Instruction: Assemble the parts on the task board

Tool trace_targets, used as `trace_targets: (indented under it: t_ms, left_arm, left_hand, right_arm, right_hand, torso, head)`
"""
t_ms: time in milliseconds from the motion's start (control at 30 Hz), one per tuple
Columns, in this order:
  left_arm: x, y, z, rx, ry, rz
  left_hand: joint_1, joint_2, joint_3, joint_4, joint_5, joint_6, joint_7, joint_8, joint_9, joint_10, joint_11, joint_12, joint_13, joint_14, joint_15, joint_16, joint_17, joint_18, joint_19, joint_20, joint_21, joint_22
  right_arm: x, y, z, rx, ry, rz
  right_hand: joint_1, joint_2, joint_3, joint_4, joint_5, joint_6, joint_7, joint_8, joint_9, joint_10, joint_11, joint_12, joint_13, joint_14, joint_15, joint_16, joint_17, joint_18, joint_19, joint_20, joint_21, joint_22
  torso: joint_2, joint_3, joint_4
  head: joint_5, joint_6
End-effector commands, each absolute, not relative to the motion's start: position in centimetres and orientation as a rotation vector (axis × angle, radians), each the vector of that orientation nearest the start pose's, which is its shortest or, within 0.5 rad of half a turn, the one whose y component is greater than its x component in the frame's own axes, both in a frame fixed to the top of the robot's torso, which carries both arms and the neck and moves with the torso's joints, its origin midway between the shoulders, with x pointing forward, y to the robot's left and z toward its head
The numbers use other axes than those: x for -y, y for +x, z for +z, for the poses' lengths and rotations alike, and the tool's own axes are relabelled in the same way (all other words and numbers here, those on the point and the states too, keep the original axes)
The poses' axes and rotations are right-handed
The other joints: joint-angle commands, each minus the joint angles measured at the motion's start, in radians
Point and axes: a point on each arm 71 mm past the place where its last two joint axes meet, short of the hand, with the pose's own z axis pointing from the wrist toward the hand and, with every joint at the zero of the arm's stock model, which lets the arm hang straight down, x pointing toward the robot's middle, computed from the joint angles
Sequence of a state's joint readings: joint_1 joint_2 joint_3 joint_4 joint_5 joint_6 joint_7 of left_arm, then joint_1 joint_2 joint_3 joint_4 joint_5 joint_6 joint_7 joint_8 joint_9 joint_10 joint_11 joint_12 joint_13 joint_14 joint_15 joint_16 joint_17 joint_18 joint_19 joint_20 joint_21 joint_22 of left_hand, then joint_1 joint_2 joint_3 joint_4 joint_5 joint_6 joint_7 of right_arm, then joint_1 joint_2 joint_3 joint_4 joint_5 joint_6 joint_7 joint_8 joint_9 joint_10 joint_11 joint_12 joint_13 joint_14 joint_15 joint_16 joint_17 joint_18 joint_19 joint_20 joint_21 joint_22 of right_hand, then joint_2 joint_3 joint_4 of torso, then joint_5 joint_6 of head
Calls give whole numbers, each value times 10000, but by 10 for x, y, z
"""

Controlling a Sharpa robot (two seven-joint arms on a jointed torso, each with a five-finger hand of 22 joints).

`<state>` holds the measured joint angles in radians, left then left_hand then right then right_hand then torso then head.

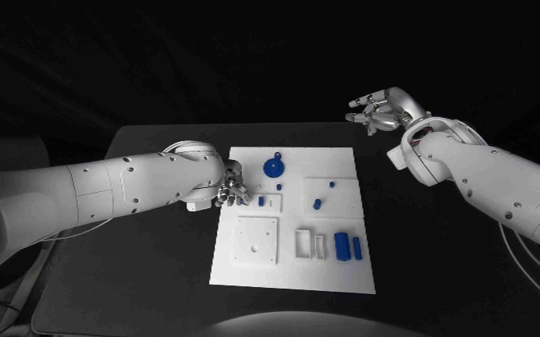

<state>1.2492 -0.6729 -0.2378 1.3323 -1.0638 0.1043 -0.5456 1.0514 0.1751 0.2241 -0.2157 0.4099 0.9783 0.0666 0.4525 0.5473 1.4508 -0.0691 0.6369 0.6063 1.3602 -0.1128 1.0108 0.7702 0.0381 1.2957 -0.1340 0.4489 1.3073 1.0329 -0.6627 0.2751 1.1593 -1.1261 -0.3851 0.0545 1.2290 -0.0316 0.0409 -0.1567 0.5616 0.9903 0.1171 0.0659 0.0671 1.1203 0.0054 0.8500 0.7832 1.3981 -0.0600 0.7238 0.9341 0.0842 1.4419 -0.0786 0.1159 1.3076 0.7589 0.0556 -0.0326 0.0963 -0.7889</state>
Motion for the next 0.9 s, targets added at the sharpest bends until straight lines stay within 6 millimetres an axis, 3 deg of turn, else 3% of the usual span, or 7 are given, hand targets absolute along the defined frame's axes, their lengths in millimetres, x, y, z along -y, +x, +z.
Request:
trace_targets:
  t_ms: [33, 900]
  left_arm:
    - [-197, 487, -279, -23943, -1536, -2396]
    - [-196, 484, -280, -23802, -1538, -2422]
  left_hand:
    - [31, 125, 659, -669, 29, 520, -611, 30, 1, -30, -41, 39, 15, 37, -31, -37, 11, -116, 64, -30, 51, 176]
    - [44, 121, 657, -674, 24, 515, -611, 32, -11, -5, -41, 15, 1, 50, -31, -30, 23, -119, 76, -32, 57, 174]
  right_arm:
    - [235, 553, -188, -14940, 3955, 8178]
    - [236, 553, -189, -15032, 3933, 8115]
  right_hand:
    - [3, -44, 20, 22, 44, 23, 39, -34, -4, -55, 9, 13, -1, -40, 6, 5, -10, 90, 69, 16, -48, 133]
    - [10, -56, 79, 16, 29, 37, 38, -33, -3, -49, 8, 14, -3, -38, 4, 11, -12, 87, 69, 14, -51, 142]
  torso:
    - [-1, 2, -10]
    - [-2, 4, -5]
  head:
    - [-4, -4]
    - [44, -21]
